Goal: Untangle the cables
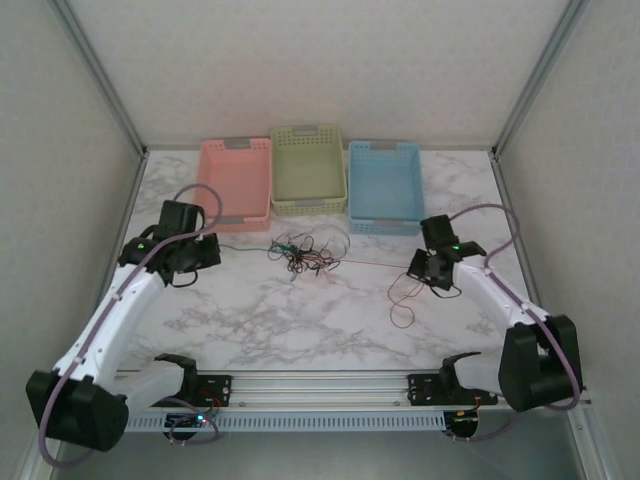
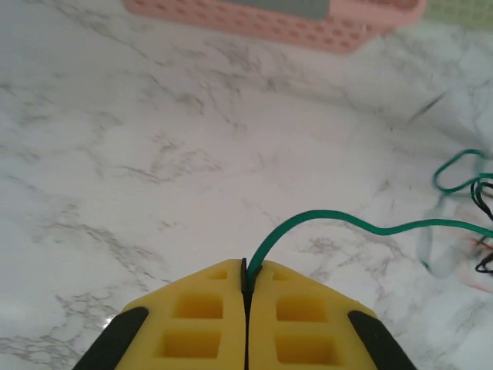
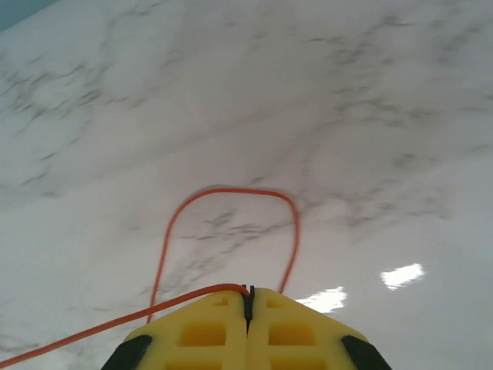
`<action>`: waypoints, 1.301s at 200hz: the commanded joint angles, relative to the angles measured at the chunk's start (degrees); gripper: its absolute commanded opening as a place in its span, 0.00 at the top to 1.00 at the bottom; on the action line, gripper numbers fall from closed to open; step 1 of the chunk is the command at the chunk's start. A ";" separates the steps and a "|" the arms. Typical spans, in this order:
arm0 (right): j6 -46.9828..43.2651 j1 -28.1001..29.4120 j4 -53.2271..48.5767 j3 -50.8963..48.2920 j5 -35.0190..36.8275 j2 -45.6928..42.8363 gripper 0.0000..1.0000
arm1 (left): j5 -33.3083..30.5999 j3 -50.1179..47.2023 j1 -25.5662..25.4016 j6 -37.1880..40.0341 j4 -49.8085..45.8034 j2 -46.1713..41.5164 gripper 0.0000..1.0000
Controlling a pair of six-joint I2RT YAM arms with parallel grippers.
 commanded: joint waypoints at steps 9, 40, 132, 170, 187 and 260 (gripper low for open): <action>1.08 -7.84 -2.12 -3.67 0.35 -4.70 1.00 | -9.57 0.37 3.33 -1.04 -0.34 -3.97 1.00; 1.50 -12.58 -1.75 -4.99 -1.17 -6.27 1.00 | -11.34 0.28 4.71 -1.22 -0.29 -5.94 1.00; -0.06 -14.38 5.02 -6.63 -17.76 -12.12 1.00 | 12.01 -1.38 5.02 -0.18 6.04 -7.60 1.00; -0.47 -9.78 6.34 -8.92 -16.37 -9.81 1.00 | 16.52 5.29 4.64 -4.51 7.28 -5.30 1.00; 0.13 -6.45 8.12 -11.33 -14.17 -9.94 1.00 | 16.79 12.12 4.55 -6.30 6.85 -0.54 1.00; -0.24 1.87 8.38 -11.10 -8.13 -10.65 1.00 | -3.38 38.56 4.74 -7.73 6.39 28.80 1.00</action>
